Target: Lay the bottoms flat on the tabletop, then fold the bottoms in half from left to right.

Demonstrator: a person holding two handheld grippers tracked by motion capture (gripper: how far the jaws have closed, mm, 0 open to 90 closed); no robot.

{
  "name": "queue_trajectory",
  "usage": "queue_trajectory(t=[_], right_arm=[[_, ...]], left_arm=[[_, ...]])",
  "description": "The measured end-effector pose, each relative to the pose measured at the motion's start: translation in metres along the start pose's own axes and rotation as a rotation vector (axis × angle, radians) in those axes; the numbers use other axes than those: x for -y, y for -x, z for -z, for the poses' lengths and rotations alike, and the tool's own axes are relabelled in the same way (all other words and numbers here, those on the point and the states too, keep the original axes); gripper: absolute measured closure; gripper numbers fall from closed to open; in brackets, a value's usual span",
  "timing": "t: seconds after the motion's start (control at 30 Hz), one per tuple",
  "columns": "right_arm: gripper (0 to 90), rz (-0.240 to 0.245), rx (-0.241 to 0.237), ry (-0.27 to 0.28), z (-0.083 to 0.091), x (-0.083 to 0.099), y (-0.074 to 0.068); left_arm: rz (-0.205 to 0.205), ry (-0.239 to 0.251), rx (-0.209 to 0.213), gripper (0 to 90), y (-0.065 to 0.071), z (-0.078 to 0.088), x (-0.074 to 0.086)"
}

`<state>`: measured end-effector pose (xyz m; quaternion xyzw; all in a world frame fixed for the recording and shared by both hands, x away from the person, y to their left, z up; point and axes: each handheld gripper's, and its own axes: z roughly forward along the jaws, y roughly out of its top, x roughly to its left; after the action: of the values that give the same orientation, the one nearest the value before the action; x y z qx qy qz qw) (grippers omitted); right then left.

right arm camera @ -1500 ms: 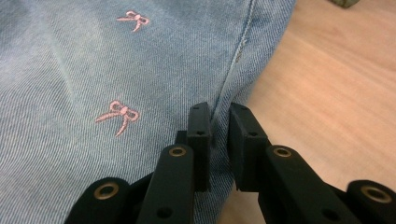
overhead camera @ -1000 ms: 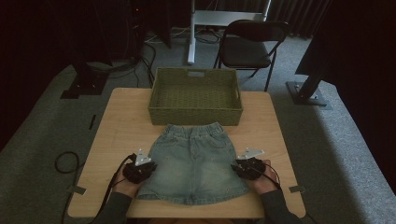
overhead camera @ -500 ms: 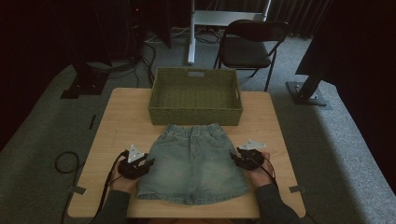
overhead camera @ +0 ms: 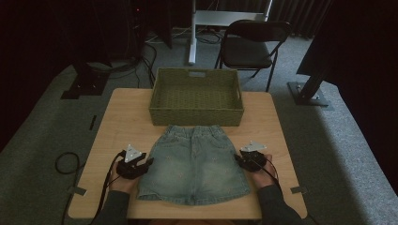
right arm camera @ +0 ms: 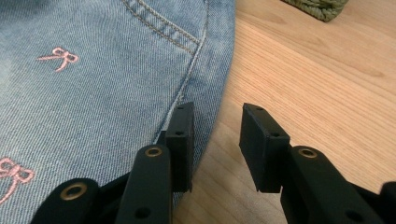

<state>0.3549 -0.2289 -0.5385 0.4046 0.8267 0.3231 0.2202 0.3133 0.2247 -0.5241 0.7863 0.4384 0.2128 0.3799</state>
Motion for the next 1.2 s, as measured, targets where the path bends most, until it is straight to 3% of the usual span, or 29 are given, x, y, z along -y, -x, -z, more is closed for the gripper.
queue_trajectory(t=[0.33, 0.67, 0.83, 1.0, 1.2], right_arm=[[62.1, -0.016, -0.008, 0.01, 0.0, 0.002, 0.002], [59.7, -0.019, -0.01, 0.018, 0.0, 0.003, 0.004], [58.8, -0.01, -0.002, 0.02, 0.0, 0.003, 0.003], [58.6, -0.007, -0.004, 0.022, 0.001, 0.004, 0.002], [58.5, -0.007, -0.003, 0.024, 0.001, 0.005, 0.002]], left_arm=[[0.069, 0.025, 0.02, 55.0, -0.008, 0.008, 0.004], [0.107, -0.031, 0.033, 52.1, -0.012, 0.004, 0.01], [0.098, -0.05, 0.015, 49.8, -0.01, 0.0, 0.011], [0.071, -0.099, 0.011, 49.7, -0.005, -0.009, 0.012], [0.073, -0.09, 0.004, 48.4, -0.003, -0.01, 0.012]])
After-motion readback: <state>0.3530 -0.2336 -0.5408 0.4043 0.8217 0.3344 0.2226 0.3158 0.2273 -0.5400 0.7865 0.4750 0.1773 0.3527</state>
